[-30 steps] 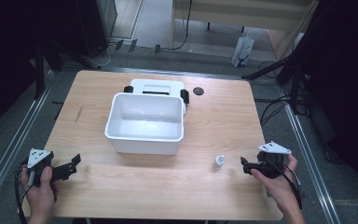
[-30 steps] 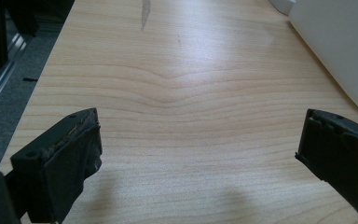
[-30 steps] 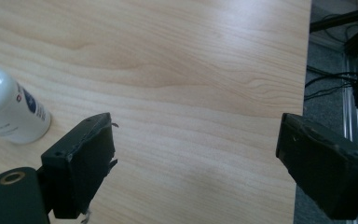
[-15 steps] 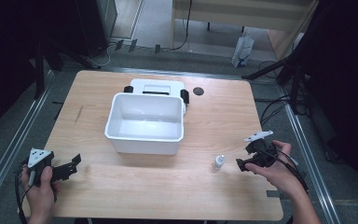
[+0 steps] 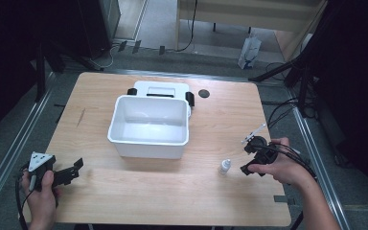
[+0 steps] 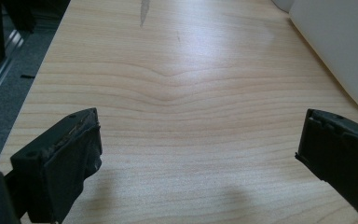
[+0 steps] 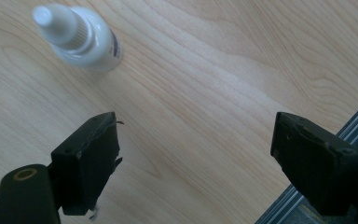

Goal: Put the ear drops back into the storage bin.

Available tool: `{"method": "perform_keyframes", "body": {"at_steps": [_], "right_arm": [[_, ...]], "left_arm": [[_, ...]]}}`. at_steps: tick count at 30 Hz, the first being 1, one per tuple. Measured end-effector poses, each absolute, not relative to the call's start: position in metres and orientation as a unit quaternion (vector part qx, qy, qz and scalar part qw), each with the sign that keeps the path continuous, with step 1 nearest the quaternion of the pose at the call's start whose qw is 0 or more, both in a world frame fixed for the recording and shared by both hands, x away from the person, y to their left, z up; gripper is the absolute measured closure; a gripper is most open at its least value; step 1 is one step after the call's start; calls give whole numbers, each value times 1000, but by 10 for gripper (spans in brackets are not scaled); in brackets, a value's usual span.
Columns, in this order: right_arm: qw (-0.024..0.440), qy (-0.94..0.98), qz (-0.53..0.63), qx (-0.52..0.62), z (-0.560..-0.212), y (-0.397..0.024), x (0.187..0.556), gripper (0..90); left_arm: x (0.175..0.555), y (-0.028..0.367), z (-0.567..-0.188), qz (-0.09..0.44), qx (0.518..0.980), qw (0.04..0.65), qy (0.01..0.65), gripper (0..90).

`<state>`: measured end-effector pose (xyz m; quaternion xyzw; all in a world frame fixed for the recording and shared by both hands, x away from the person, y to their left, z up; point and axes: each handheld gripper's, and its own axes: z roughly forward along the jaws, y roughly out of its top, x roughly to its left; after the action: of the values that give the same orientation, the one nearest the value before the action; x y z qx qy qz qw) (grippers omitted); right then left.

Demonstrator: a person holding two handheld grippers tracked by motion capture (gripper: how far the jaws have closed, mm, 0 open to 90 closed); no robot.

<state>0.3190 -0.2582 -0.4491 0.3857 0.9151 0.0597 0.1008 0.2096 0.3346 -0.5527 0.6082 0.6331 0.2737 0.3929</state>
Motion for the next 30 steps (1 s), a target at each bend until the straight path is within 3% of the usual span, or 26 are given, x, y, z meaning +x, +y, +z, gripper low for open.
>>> {"method": "perform_keyframes", "body": {"at_steps": [11, 30], "right_arm": [[98, 937, 34, 334, -435, -224, 325, 350], [29, 954, 32, 297, -442, -194, 328, 595]], "left_arm": [[210, 336, -553, 274, 604, 396, 636, 4], [210, 336, -553, 272, 603, 397, 636, 4]]}}
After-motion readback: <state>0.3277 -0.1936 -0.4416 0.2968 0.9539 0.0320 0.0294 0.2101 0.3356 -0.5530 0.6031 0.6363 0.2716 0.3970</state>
